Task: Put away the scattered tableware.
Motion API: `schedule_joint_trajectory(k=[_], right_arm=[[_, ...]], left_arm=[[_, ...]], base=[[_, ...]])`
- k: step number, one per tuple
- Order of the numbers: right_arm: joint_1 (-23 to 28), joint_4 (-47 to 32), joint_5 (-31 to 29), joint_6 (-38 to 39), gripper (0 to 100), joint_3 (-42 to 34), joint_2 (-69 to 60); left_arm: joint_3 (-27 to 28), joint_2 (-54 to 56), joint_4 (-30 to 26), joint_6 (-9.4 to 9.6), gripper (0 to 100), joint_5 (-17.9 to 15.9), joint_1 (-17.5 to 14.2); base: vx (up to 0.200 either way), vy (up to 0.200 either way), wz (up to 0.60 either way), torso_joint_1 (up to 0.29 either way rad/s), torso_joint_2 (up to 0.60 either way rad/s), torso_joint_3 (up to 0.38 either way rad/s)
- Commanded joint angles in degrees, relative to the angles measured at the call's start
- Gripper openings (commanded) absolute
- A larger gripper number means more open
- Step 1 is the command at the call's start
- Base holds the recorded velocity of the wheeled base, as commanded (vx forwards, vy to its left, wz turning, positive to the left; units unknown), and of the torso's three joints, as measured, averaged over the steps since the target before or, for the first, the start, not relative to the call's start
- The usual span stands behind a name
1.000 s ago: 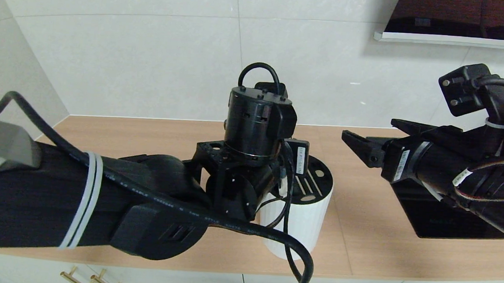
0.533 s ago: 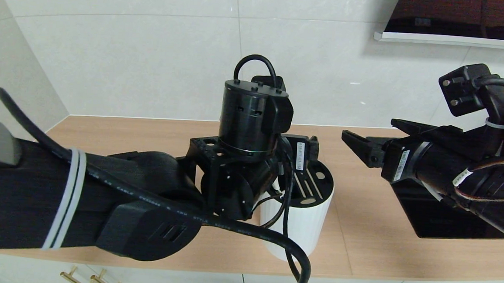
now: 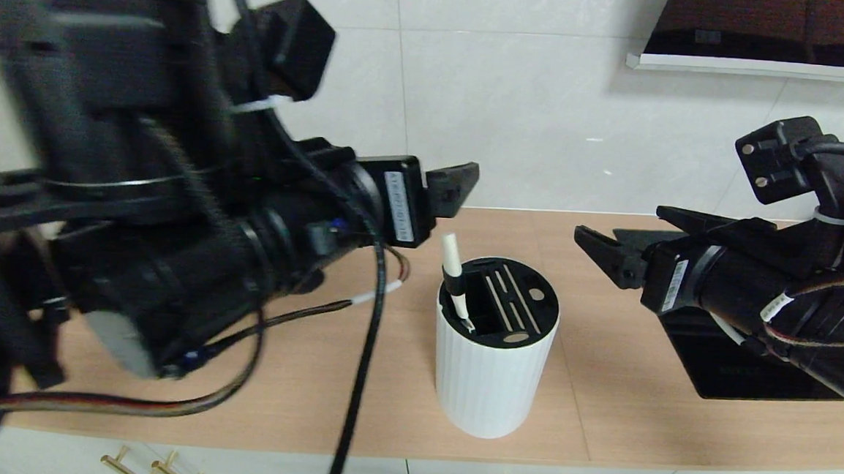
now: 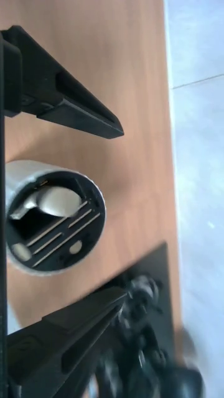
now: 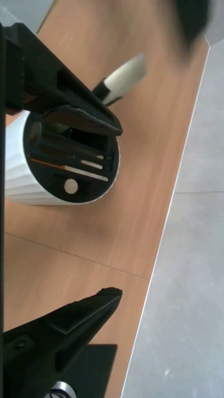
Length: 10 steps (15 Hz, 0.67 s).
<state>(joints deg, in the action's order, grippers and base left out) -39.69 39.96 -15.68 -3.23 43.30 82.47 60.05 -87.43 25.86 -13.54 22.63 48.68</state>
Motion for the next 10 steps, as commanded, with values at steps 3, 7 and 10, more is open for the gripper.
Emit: schedule_joint_trajectory(k=[3,7,10], right_arm=[[0.9,0.0,-0.2,0.6,100,-3.8,-5.1],[10.0,-0.3,-0.4,0.5,100,-13.1,-19.5],[21.3,-5.7,-0.2,0.5,100,-18.6,-33.1]], left_arm=[[-18.4,27.7,-0.2,-0.08,100,-13.2,-10.5],[-32.0,44.4,-2.4,0.10,100,-13.7,-19.1],[-36.5,54.4,-9.2,0.10,100,-13.7,-23.8]], base=[[0.000,0.000,0.00,0.000,0.00,0.000],[0.000,0.000,0.00,0.000,0.00,0.000],[0.000,0.000,0.00,0.000,0.00,0.000]])
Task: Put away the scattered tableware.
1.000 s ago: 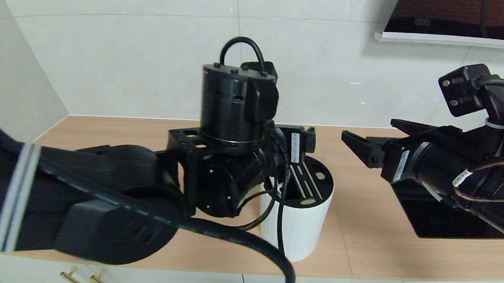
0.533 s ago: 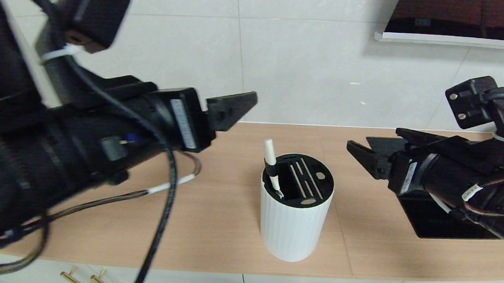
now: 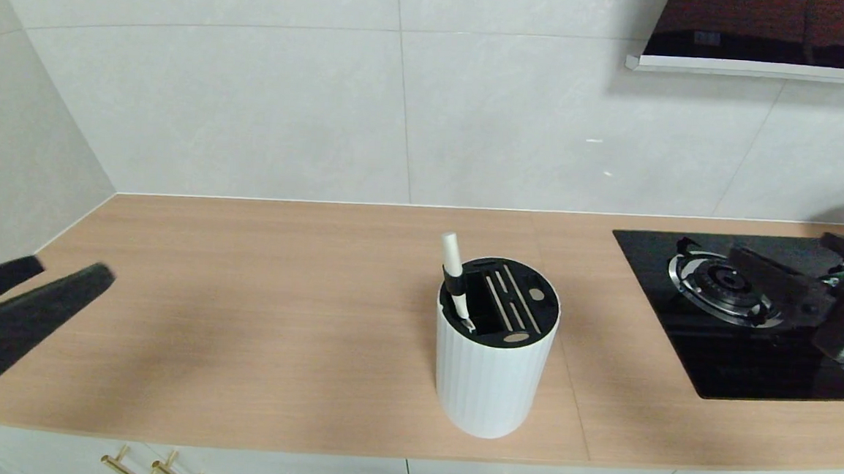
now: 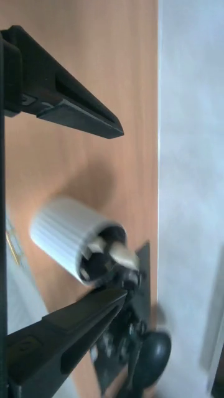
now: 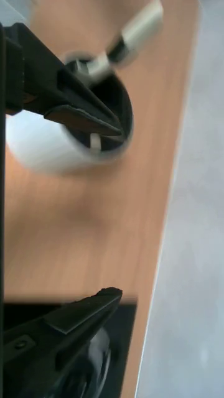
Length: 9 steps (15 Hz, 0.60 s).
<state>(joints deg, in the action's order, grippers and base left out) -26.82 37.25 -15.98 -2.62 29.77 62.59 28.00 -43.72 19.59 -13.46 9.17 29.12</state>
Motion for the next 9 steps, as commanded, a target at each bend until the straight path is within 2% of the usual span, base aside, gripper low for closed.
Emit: schedule_joint_trajectory(k=[1,4,7,8,9], right_arm=[[12.0,-8.0,0.5,0.1,100,-5.6,-20.0],[13.5,-27.5,0.1,-0.3,100,-3.2,-39.1],[17.8,-43.2,0.3,-0.9,100,1.3,-49.5],[19.9,-46.7,0.5,-0.9,100,2.1,-52.8],[21.9,-48.3,0.7,-1.7,100,1.7,-55.3]], left_arm=[[-5.6,14.2,-5.6,0.01,100,-0.2,-5.7],[-9.8,23.7,-10.0,0.36,100,-0.3,-10.1],[-12.0,31.8,-13.2,1.07,100,-0.3,-15.4],[-11.7,36.2,-16.5,3.00,100,-0.3,-18.0],[-12.3,38.4,-18.4,3.88,100,0.1,-19.6]], base=[[0.000,0.000,0.00,0.000,0.00,0.000],[0.000,0.000,0.00,0.000,0.00,0.000],[0.000,0.000,0.00,0.000,0.00,0.000],[0.000,0.000,0.00,0.000,0.00,0.000],[0.000,0.000,0.00,0.000,0.00,0.000]])
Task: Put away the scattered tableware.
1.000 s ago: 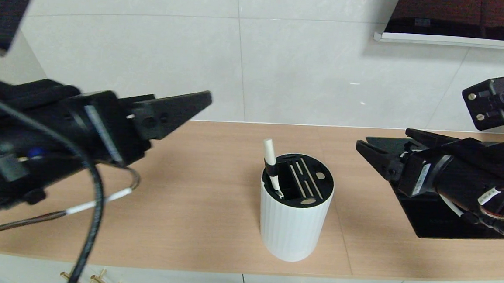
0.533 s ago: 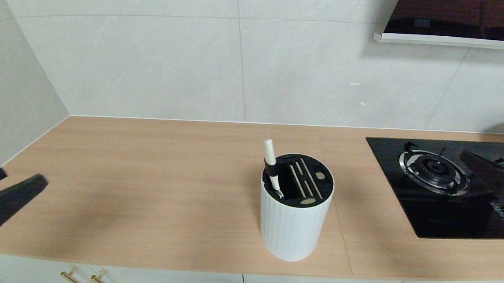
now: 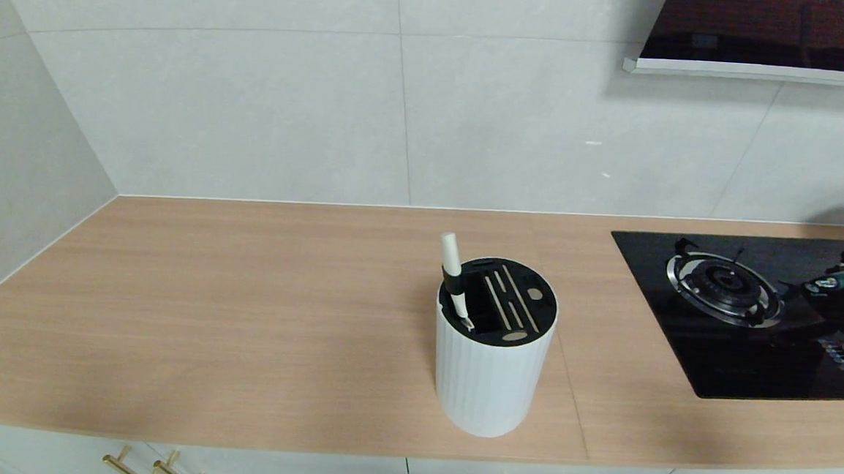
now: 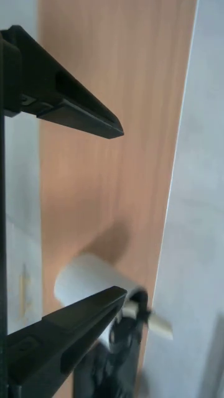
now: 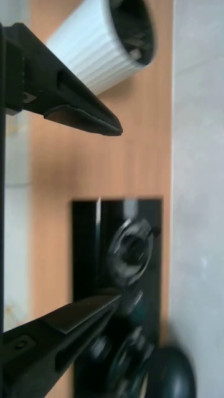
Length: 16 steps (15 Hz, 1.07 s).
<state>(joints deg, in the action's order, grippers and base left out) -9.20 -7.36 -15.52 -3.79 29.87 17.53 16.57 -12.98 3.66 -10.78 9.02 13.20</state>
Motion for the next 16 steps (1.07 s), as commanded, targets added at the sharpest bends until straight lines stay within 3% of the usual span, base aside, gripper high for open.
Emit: schedule_joint_trajectory(k=[1,2,3,4,5,7,9,10,12,13,16], right_arm=[[6.9,-6.3,0.4,-2.5,100,0.5,-13.5],[8.9,-7.2,0.8,-3.2,100,-0.5,-15.9],[9.5,-7.3,1.4,-3.2,100,-2.2,-17.5],[9.5,-6.8,0.3,-2.9,100,-3.9,-17.4],[9.5,-6.3,-1.5,-1.2,100,-4.7,-17.4],[9.5,-6.1,-1.7,1.9,100,-9.9,-17.4],[9.5,-3.8,-1.6,1.9,100,-16.5,-17.4],[9.5,-0.3,-1.6,1.9,100,-19.6,-17.4],[9.5,6.6,0.1,1.1,100,-25.6,-17.4],[9.5,9.9,2.1,-0.4,100,-29.9,-17.4],[9.5,10.0,7.9,1.9,100,-29.8,-17.4]], left_arm=[[-3.3,7.4,-1.6,1.11,100,2.0,-6.3],[-5.5,7.4,0.7,1.20,100,3.2,-7.1],[-7.5,8.0,2.8,1.55,100,3.1,-10.0],[-8.0,10.5,2.4,2.78,100,2.0,-12.9],[-8.5,12.7,1.4,5.06,100,1.9,-13.8],[-12.4,12.9,1.9,7.09,100,4.3,-13.7],[-16.6,13.0,0.9,10.42,100,3.8,-13.7],[-16.6,13.0,-1.3,9.81,100,3.4,-13.7],[-16.6,12.9,-1.8,9.72,100,-3.1,-13.6],[-16.6,12.9,-3.5,10.95,100,-9.5,-13.6],[-16.6,12.9,-3.8,15.70,100,-9.8,-13.6]], base=[[0.000,0.000,0.00,0.000,0.00,0.000],[0.000,0.000,0.00,0.000,0.00,0.000],[0.000,0.000,0.00,0.000,0.00,0.000],[0.000,0.000,0.00,0.000,0.00,0.000],[0.000,0.000,0.00,0.000,0.00,0.000],[0.000,0.000,0.00,0.000,0.00,0.000],[0.000,0.000,0.00,0.000,0.00,0.000],[0.000,0.000,0.00,0.000,0.00,0.000],[0.000,0.000,0.00,0.000,0.00,0.000],[0.000,0.000,0.00,0.000,0.00,0.000],[0.000,0.000,0.00,0.000,0.00,0.000]])
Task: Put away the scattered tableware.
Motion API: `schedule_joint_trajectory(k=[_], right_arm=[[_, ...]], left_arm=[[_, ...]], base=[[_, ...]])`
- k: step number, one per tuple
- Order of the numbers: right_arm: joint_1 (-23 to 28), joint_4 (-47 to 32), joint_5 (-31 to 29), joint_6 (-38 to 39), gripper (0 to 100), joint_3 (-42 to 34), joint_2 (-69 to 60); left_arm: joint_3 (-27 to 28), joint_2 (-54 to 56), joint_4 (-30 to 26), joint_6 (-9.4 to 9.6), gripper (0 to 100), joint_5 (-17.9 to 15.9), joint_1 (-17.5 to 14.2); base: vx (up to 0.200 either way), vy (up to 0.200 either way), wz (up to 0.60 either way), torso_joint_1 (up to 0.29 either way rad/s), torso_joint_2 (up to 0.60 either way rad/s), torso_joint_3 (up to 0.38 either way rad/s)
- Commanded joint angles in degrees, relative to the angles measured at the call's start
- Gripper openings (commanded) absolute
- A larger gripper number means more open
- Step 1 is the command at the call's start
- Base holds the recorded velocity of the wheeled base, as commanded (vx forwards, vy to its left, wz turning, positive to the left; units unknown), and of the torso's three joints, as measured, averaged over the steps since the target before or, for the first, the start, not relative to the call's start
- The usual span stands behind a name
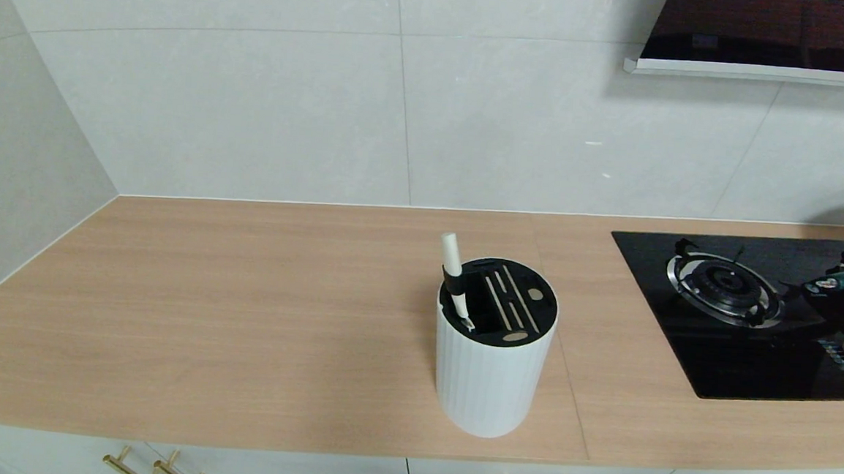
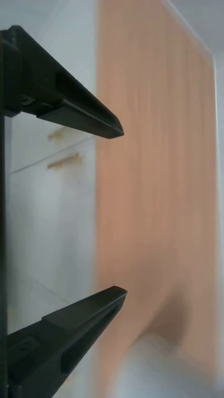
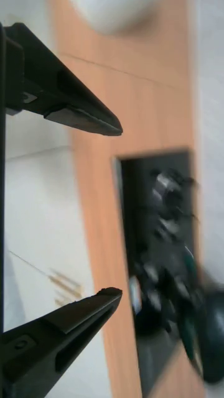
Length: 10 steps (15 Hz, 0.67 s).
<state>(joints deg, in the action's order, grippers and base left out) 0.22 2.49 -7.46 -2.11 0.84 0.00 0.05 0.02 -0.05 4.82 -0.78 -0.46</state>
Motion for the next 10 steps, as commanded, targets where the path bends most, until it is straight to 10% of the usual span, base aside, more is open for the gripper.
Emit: schedule_joint_trajectory(k=[1,5,10], right_arm=[[0.0,0.1,1.7,0.1,100,-0.8,0.2],[-0.1,-2.7,7.3,0.5,100,-0.8,0.2],[-0.1,-2.7,7.2,1.1,100,-0.8,0.2]], left_arm=[[0.0,-0.1,-0.1,0.46,100,-0.2,0.0],[0.0,-0.1,0.0,-4.90,100,0.0,0.0],[0.0,-0.1,0.0,-4.55,100,0.0,0.0]], base=[[0.000,0.000,0.00,0.000,0.00,0.000],[0.000,0.000,0.00,0.000,0.00,0.000],[0.000,0.000,0.00,0.000,0.00,0.000]])
